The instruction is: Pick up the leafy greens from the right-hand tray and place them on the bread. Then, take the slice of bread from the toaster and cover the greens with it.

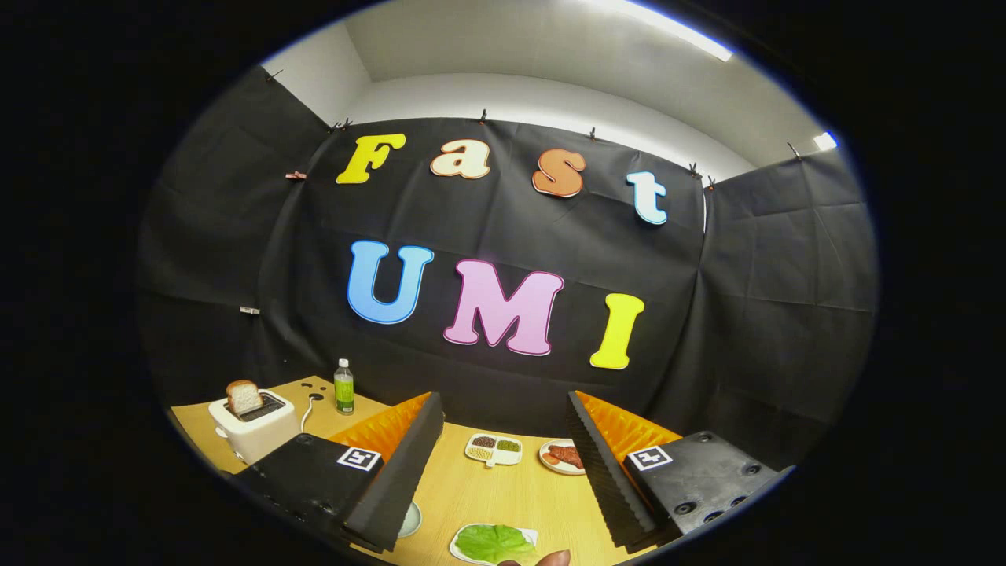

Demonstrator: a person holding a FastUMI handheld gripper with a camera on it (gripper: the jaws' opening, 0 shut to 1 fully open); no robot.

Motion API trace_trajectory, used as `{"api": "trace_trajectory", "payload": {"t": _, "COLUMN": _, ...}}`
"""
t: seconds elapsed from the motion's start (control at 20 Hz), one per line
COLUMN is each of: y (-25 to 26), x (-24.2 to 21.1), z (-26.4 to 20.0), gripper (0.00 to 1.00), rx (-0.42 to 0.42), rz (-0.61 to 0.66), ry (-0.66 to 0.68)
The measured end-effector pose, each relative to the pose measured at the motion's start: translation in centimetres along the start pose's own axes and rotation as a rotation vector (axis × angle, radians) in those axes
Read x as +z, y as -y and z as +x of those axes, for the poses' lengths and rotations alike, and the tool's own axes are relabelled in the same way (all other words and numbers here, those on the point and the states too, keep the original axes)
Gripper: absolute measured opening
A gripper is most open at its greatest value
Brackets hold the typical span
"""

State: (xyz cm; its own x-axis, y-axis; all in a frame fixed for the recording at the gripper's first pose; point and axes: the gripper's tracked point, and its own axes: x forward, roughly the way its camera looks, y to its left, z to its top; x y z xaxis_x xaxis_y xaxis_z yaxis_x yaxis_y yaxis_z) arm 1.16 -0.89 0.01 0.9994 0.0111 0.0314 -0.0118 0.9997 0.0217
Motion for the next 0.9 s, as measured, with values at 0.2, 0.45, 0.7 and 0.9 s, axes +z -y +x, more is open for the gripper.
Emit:
{"api": "trace_trajectory", "payload": {"t": 0.2, "y": -0.7, "x": -0.3, "z": 0.7, "gripper": 0.98, "rx": 0.029, "rz": -0.002, "ry": -0.007}}
{"api": "trace_trajectory", "payload": {"t": 0.45, "y": -0.9, "x": -3.2, "z": 1.5, "gripper": 0.97, "rx": 0.077, "rz": 0.009, "ry": -0.097}}
{"api": "trace_trajectory", "payload": {"t": 0.7, "y": 0.1, "x": -11.4, "z": 2.1, "gripper": 0.98, "rx": 0.180, "rz": 0.047, "ry": -0.343}}
{"api": "trace_trajectory", "payload": {"t": 0.9, "y": 1.3, "x": -20.6, "z": 1.5, "gripper": 0.98, "rx": 0.245, "rz": 0.063, "ry": -0.587}}
